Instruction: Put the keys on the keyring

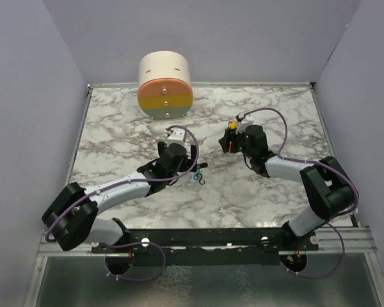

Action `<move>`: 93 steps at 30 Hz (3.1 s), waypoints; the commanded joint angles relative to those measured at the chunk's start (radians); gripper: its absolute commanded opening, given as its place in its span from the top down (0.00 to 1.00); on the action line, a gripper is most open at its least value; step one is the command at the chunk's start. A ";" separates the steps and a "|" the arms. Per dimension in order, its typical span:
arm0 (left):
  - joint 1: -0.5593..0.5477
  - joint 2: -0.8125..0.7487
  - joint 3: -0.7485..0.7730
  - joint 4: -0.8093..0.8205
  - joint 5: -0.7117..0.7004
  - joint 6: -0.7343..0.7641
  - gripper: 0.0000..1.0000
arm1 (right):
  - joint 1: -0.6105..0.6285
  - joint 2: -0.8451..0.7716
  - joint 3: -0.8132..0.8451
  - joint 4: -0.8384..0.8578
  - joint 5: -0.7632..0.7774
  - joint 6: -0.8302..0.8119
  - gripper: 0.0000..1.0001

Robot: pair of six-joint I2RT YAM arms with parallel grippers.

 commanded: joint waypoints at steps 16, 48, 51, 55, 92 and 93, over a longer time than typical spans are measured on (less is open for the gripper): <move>-0.016 0.061 -0.054 0.053 0.070 -0.055 0.15 | 0.014 0.002 0.042 -0.094 -0.117 -0.012 0.44; -0.126 0.271 0.024 0.073 -0.106 -0.072 0.13 | 0.014 -0.021 0.025 -0.081 -0.114 -0.011 0.44; -0.125 0.267 0.023 0.067 -0.116 -0.070 0.13 | 0.014 -0.021 0.026 -0.082 -0.114 -0.013 0.44; -0.117 0.251 0.009 0.068 -0.126 -0.070 0.13 | 0.015 -0.020 0.025 -0.080 -0.114 -0.012 0.44; -0.012 0.122 -0.102 0.055 -0.086 -0.084 0.14 | 0.014 -0.022 0.024 -0.079 -0.120 -0.011 0.44; -0.011 0.124 -0.101 0.055 -0.084 -0.085 0.14 | 0.014 -0.020 0.024 -0.079 -0.120 -0.011 0.44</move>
